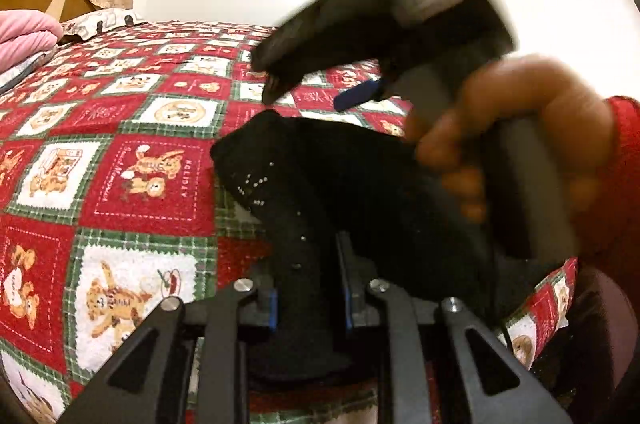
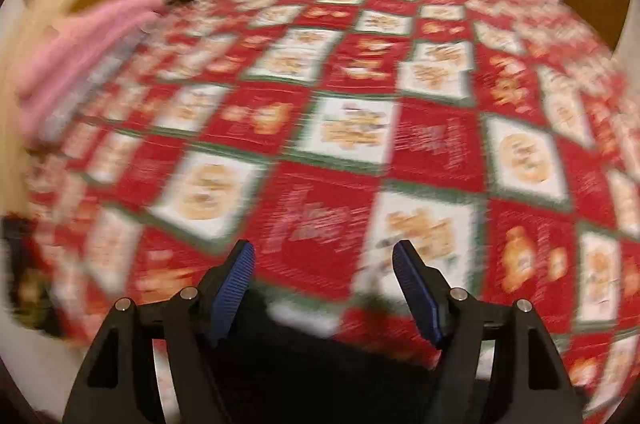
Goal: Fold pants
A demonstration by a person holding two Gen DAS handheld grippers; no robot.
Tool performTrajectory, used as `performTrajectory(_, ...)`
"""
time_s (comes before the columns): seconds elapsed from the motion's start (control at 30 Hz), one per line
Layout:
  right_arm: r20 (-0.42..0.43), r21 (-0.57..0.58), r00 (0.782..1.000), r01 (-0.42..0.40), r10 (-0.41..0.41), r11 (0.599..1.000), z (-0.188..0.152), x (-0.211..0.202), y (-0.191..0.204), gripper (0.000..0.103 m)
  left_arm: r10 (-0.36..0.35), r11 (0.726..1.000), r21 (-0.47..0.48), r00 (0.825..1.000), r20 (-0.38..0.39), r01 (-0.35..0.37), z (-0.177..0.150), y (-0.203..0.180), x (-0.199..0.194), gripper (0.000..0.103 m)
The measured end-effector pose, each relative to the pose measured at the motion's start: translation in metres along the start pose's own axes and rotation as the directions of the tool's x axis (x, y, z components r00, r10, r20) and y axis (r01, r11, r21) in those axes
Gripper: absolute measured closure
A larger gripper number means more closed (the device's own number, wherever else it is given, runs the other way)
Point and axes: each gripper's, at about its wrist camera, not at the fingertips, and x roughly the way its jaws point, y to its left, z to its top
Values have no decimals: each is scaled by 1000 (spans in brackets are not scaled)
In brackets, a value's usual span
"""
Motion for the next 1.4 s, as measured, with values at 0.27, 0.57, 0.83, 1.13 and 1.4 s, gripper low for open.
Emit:
performTrajectory(0.27, -91, -262, 992, 63, -90, 963, -27, 39, 52, 29, 15, 1000, -4, 1000, 2, -15, -2, 5, 1, 75)
performTrajectory(0.57, 344, 209, 939, -61, -15, 976, -61, -109, -63, 27, 72, 993, -95, 997, 26, -69, 16, 50, -32, 37)
performTrajectory(0.83, 312, 553, 937, -45, -157, 832, -197, -156, -178, 27, 87, 996, -30, 983, 162, -84, 68, 34, -38, 36)
performTrajectory(1.13, 342, 532, 935, -110, -94, 839, -237, -140, -161, 27, 138, 990, -5, 988, -74, -139, 63, 42, 14, 33)
performTrajectory(1.4, 345, 529, 938, -157, -42, 834, -251, -117, -165, 26, 376, 923, -32, 917, -133, -383, 19, 129, -25, 9)
